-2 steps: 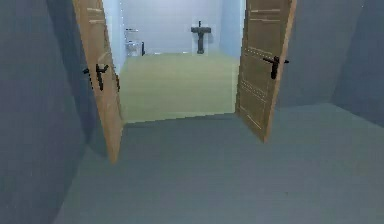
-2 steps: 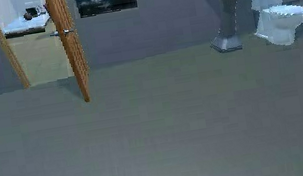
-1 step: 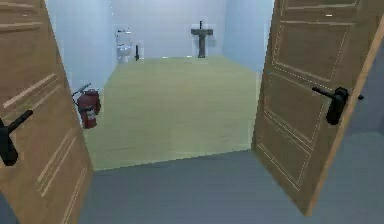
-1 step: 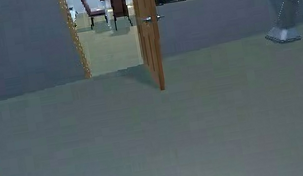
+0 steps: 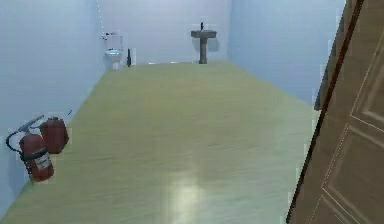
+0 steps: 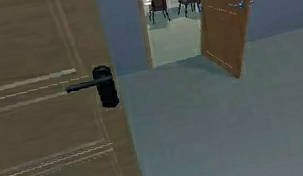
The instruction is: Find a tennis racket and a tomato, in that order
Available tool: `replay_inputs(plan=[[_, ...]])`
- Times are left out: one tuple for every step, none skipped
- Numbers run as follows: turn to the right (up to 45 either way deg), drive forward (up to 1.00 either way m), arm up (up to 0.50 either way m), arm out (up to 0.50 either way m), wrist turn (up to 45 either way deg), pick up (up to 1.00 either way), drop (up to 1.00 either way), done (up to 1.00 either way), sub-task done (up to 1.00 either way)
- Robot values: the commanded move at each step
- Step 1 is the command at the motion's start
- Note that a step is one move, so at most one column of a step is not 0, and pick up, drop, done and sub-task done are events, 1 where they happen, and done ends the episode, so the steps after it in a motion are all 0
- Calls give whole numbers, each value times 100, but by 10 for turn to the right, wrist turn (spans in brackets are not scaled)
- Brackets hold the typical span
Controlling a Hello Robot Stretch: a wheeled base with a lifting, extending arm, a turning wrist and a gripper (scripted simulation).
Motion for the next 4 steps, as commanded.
replay_inputs(plan=[[0,100,0,0,0,0,0,0,0],[-60,0,0,0,0,0,0,0,0],[0,25,0,0,0,0,0,0,0],[450,0,0,0,0,0,0,0,0]])
